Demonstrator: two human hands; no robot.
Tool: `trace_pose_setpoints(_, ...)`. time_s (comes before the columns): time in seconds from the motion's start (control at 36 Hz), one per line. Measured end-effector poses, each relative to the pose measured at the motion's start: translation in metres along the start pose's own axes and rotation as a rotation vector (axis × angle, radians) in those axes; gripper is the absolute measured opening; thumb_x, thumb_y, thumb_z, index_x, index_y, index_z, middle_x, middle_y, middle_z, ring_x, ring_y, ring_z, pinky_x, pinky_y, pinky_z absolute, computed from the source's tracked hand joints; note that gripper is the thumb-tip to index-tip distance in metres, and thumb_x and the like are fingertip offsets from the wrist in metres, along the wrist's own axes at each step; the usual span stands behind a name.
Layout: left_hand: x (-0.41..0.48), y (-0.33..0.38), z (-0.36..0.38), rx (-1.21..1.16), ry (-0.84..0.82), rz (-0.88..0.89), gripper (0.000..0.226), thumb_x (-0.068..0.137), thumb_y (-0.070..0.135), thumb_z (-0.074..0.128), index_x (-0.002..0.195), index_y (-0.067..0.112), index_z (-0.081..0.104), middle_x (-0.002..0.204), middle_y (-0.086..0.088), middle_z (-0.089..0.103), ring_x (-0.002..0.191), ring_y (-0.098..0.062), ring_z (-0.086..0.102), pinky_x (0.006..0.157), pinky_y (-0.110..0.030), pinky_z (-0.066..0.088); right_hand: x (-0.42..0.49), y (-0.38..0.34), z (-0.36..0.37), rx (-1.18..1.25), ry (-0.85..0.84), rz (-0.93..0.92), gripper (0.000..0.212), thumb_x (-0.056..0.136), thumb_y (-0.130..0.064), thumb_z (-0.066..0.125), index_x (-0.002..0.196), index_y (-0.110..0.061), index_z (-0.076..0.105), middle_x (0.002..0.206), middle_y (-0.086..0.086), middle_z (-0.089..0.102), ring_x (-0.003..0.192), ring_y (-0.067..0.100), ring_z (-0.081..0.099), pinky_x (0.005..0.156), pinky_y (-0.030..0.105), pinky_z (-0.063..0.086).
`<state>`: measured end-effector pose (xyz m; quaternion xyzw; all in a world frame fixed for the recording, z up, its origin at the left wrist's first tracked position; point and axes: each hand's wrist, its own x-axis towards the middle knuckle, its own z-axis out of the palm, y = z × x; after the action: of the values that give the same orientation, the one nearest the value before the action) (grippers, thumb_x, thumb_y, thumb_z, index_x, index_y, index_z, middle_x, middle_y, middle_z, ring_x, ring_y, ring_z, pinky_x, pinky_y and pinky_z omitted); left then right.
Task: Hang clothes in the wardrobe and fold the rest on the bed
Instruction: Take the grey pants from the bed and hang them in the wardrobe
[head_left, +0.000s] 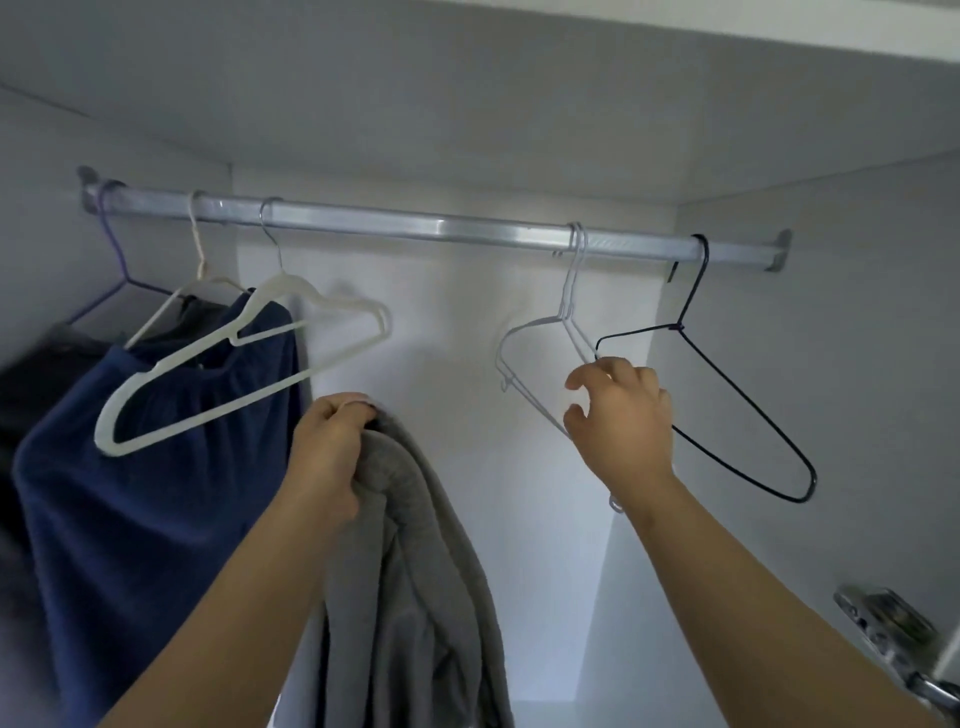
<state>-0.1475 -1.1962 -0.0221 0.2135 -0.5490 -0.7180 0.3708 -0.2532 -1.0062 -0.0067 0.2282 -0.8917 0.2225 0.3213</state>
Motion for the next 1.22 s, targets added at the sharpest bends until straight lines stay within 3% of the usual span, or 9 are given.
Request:
trace_pose_setpoints(0.08, 0.007, 0.001, 0.009, -0.013, -0.030, -0.012, 0.020, 0.095, 0.010, 0.047, 0.077, 0.016, 0.054, 0.078, -0.007, 0.055, 0.069, -0.018, 0.053, 0.057, -0.029, 0.044, 0.008, 0.011, -0.003, -0.187, -0.065, 0.052, 0.049, 0.085, -0.004, 0.049, 0.130, -0.023, 0.051, 0.139, 0.002, 0.042, 0.122, 0.026, 0.037, 0.091, 0.031, 0.025)
trace_pose_setpoints(0.22, 0.018, 0.001, 0.022, -0.037, -0.089, -0.077, 0.019, 0.094, 0.013, 0.048, 0.078, 0.017, 0.056, 0.076, -0.007, 0.056, 0.067, -0.018, 0.053, 0.054, -0.027, 0.045, 0.017, 0.025, -0.002, -0.310, -0.128, 0.102, 0.061, 0.080, 0.008, 0.042, 0.132, -0.022, 0.045, 0.115, 0.004, 0.058, 0.102, 0.025, 0.048, 0.073, 0.027, 0.028)
trace_pose_setpoints(0.36, 0.025, 0.001, 0.027, -0.072, -0.158, -0.092, 0.021, 0.093, 0.010, 0.047, 0.075, 0.015, 0.056, 0.070, -0.005, 0.055, 0.062, -0.015, 0.053, 0.041, -0.016, 0.045, 0.017, 0.034, 0.007, -0.320, -0.147, 0.168, 0.057, 0.082, 0.002, 0.046, 0.133, -0.022, 0.043, 0.111, 0.004, 0.058, 0.101, 0.025, 0.048, 0.073, 0.027, 0.027)
trace_pose_setpoints(0.67, 0.041, -0.008, 0.031, -0.091, -0.214, -0.116, 0.022, 0.092, 0.008, 0.049, 0.072, 0.015, 0.055, 0.067, -0.004, 0.053, 0.061, -0.014, 0.051, 0.051, -0.024, 0.045, 0.019, 0.042, 0.019, -0.258, -0.258, 0.318, 0.037, 0.090, -0.017, 0.050, 0.127, -0.017, 0.051, 0.121, 0.009, 0.056, 0.114, 0.029, 0.045, 0.090, 0.034, 0.035)
trace_pose_setpoints(0.75, 0.047, -0.011, 0.031, -0.093, -0.199, -0.109, 0.022, 0.091, 0.007, 0.049, 0.072, 0.015, 0.056, 0.068, -0.004, 0.054, 0.061, -0.014, 0.052, 0.046, -0.018, 0.046, 0.019, 0.041, 0.024, -0.113, -0.275, 0.381, 0.012, 0.090, -0.017, 0.047, 0.086, -0.015, 0.057, 0.095, 0.007, 0.059, 0.085, 0.026, 0.051, 0.070, 0.029, 0.039)
trace_pose_setpoints(0.83, 0.052, -0.013, 0.029, -0.094, -0.194, -0.102, 0.021, 0.092, 0.007, 0.048, 0.074, 0.015, 0.056, 0.069, -0.004, 0.055, 0.061, -0.014, 0.052, 0.042, -0.014, 0.045, 0.020, 0.036, 0.031, 0.095, -0.262, 0.418, 0.031, 0.089, -0.016, 0.046, 0.061, -0.012, 0.033, 0.060, 0.003, 0.038, 0.058, 0.021, 0.032, 0.053, 0.028, 0.025)
trace_pose_setpoints(0.89, 0.054, -0.014, 0.028, -0.089, -0.192, -0.104, 0.020, 0.092, 0.007, 0.048, 0.075, 0.014, 0.056, 0.070, -0.004, 0.055, 0.062, -0.014, 0.052, 0.047, -0.018, 0.047, 0.022, 0.028, 0.032, 0.213, -0.240, 0.422, 0.030, 0.088, -0.015, 0.046, 0.061, -0.008, 0.035, 0.059, 0.004, 0.034, 0.059, 0.021, 0.029, 0.054, 0.029, 0.022)
trace_pose_setpoints(0.97, 0.058, -0.016, 0.024, -0.081, -0.191, -0.110, 0.019, 0.093, 0.008, 0.049, 0.076, 0.015, 0.056, 0.072, -0.005, 0.055, 0.064, -0.016, 0.052, 0.056, -0.027, 0.045, 0.028, 0.018, 0.030, 0.397, -0.230, 0.429, 0.029, 0.093, -0.019, 0.049, 0.081, 0.006, 0.060, 0.060, 0.004, 0.043, 0.059, 0.019, 0.037, 0.052, 0.027, 0.027)
trace_pose_setpoints(1.22, 0.069, -0.023, 0.004, -0.057, -0.152, -0.150, 0.019, 0.093, 0.011, 0.050, 0.076, 0.017, 0.058, 0.076, -0.006, 0.056, 0.069, -0.017, 0.053, 0.059, -0.029, 0.045, 0.035, -0.007, 0.037, 0.692, -0.145, 0.459, 0.033, 0.097, -0.023, 0.049, 0.067, -0.014, 0.058, 0.058, -0.003, 0.042, 0.054, 0.010, 0.037, 0.052, 0.021, 0.027)
